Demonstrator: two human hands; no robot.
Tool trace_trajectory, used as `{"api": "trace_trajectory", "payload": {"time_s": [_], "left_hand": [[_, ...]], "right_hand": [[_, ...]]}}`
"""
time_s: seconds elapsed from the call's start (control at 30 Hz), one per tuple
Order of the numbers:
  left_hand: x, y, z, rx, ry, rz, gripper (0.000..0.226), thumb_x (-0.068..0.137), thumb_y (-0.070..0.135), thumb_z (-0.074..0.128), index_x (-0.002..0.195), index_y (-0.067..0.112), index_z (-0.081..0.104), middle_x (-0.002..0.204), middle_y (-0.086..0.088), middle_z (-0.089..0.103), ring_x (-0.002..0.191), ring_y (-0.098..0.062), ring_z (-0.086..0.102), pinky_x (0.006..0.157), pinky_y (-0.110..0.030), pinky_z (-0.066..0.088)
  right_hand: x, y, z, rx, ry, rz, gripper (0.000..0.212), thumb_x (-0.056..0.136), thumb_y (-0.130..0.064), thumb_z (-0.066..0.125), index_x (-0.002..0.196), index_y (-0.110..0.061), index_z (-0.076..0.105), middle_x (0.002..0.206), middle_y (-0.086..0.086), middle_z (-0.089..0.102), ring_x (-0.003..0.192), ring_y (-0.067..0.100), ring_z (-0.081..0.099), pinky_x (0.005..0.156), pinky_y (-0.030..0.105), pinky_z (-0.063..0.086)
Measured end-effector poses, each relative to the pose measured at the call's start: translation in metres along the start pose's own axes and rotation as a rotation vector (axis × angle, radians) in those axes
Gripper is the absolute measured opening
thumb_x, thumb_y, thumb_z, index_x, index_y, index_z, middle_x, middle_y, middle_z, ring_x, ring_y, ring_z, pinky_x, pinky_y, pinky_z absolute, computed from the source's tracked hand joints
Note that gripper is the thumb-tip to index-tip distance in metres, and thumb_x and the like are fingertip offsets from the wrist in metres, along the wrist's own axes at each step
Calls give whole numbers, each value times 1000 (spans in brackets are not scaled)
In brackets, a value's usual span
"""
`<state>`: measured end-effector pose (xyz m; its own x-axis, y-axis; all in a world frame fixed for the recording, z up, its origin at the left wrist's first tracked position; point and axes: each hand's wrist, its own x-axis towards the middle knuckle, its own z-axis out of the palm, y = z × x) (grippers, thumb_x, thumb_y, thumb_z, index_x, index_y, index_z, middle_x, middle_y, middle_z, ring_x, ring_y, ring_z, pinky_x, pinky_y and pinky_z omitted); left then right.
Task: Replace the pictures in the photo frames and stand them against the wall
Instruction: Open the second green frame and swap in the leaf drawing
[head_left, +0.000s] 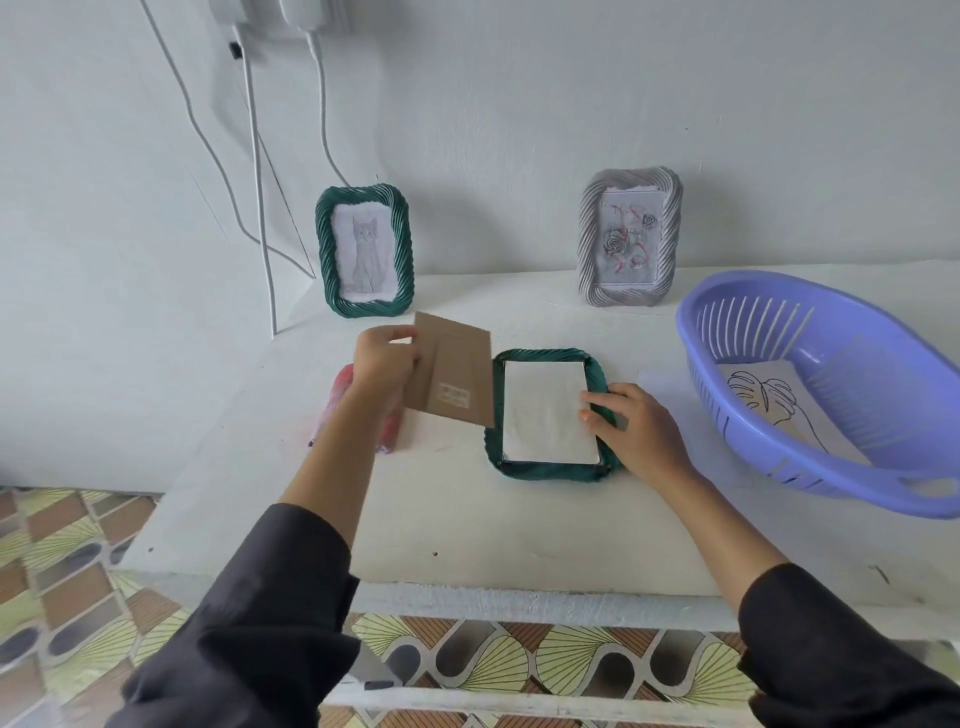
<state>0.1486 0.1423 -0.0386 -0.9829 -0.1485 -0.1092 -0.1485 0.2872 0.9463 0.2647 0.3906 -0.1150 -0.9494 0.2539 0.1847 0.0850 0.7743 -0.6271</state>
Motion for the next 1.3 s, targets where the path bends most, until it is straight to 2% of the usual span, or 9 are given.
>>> {"api": "trace_trajectory", "payload": {"time_s": [0.2,0.47,0.63,0.73,0.9,1.0,1.07,1.17,1.3], "left_hand": [[-3,-19,-8,191,-20,-45,38,83,-2,47,113,12,65,100,-11,64,83,-23,56,70,-27,44],[-13,-24,-3,501,-63,52,32,88,11,44,114,8,61,114,-16,63,102,-35,61,82,-41,54],[-20,-21,3,737,-75,111,29,90,11,41,110,10,63,109,-13,63,84,-33,61,66,-37,51],[-23,-21,9,850,-48,141,29,89,10,44,110,6,64,113,-14,64,96,-33,62,67,-36,48],[-31,-16,21,832,-23,240,28,86,1,43,100,5,67,103,-12,67,93,-32,64,63,-35,49],[-41,-14,40,716,-107,371,27,89,13,43,75,6,64,86,-12,66,82,-30,62,59,-35,52],[-48,-18,54,731,-181,358,31,91,26,47,78,6,67,92,-11,62,94,-30,56,66,-36,48],[-54,-25,67,847,-217,304,38,90,43,50,113,17,65,120,-9,53,117,-29,43,94,-37,37],[-53,-32,73,787,-174,283,38,88,41,56,117,18,63,123,-9,51,118,-29,42,98,-36,34]], "right_hand": [[0,-2,0,10,6,21,32,88,-35,59,119,-25,64,126,-2,54,114,15,52,88,23,38],[0,-3,0,16,-6,44,33,89,-35,59,119,-26,64,129,-2,53,117,15,51,88,21,36],[-1,-4,-1,9,-13,47,33,89,-35,58,120,-25,64,129,-2,53,116,15,51,88,21,36],[-1,-5,-1,5,-17,49,33,89,-35,58,121,-25,63,129,-2,53,116,15,51,87,20,36],[-2,-7,-3,-13,-31,48,35,89,-36,57,122,-25,63,129,-3,52,116,15,50,86,21,35],[0,-9,-5,-29,-49,55,35,89,-36,58,121,-25,62,126,-3,53,111,15,52,83,22,34],[1,-11,-7,-39,-60,59,34,88,-36,58,120,-25,63,123,-3,55,108,16,54,83,22,36],[3,-13,-8,-68,-73,63,33,87,-37,60,117,-25,64,120,-1,57,108,19,56,89,27,41],[3,-14,-9,-107,-85,66,33,87,-38,59,117,-27,63,121,-1,58,109,20,56,93,29,41]]}}
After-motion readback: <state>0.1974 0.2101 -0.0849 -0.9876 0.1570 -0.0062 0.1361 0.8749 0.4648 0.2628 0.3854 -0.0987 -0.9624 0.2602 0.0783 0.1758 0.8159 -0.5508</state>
